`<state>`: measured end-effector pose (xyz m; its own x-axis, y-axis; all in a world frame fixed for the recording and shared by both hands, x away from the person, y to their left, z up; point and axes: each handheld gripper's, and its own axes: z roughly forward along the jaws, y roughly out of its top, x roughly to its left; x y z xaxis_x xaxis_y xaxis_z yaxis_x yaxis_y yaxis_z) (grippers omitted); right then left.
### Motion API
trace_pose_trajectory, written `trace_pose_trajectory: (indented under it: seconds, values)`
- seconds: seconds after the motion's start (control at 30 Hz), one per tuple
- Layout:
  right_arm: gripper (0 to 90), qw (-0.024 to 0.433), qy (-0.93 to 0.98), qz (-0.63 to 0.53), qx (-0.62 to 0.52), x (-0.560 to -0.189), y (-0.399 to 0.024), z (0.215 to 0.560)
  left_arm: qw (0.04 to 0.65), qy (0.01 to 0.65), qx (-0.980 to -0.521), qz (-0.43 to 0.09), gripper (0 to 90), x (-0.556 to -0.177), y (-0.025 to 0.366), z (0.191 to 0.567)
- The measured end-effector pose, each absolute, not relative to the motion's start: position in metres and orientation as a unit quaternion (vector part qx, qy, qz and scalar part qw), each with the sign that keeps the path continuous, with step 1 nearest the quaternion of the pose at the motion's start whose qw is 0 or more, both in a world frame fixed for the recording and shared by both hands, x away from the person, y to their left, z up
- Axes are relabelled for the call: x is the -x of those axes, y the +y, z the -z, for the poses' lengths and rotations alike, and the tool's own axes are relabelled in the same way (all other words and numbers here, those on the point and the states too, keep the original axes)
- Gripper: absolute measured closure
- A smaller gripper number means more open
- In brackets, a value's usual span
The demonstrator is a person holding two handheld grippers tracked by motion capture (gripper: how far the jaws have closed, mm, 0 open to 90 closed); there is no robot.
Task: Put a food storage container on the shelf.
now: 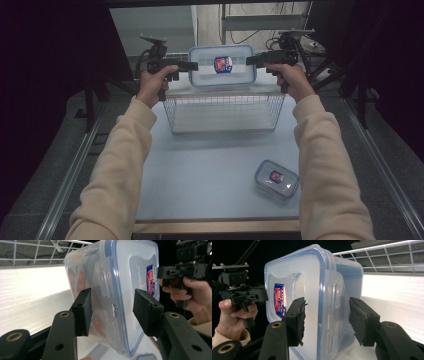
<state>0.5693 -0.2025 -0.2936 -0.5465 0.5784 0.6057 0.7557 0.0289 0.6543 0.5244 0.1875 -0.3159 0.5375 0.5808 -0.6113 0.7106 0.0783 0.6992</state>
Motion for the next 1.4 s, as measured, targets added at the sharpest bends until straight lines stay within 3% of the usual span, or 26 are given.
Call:
trace_pose_trajectory:
  seconds: [0.17, 0.27, 0.43, 0.77, 1.03, 1.4]
  values:
    - [46.7, 0.085, -0.699, 0.513, 0.491, -0.571, -0.2, 0.295, 0.565, 0.491, -0.658, 0.076, 49.0, -0.534, 0.19, 0.321]
    - [44.7, 0.079, -0.69, 0.507, 0.51, -0.571, -0.198, 0.296, 0.559, 0.511, -0.65, 0.06, 47.0, -0.538, 0.189, 0.324]
    - [38.9, 0.048, -0.682, 0.49, 0.541, -0.569, -0.189, 0.297, 0.56, 0.528, -0.636, 0.059, 44.9, -0.54, 0.186, 0.33]
    - [34.4, -0.001, -0.658, 0.539, 0.526, -0.551, -0.195, 0.294, 0.563, 0.512, -0.648, 0.037, 38.9, -0.527, 0.186, 0.326]
    - [34.4, -0.038, -0.696, 0.541, 0.471, -0.522, -0.209, 0.283, 0.57, 0.474, -0.67, -0.033, 33.5, -0.491, 0.193, 0.308]
    - [33.3, -0.061, -0.745, 0.521, 0.412, -0.465, -0.216, 0.294, 0.573, 0.424, -0.699, -0.06, 31.9, -0.422, 0.194, 0.311]
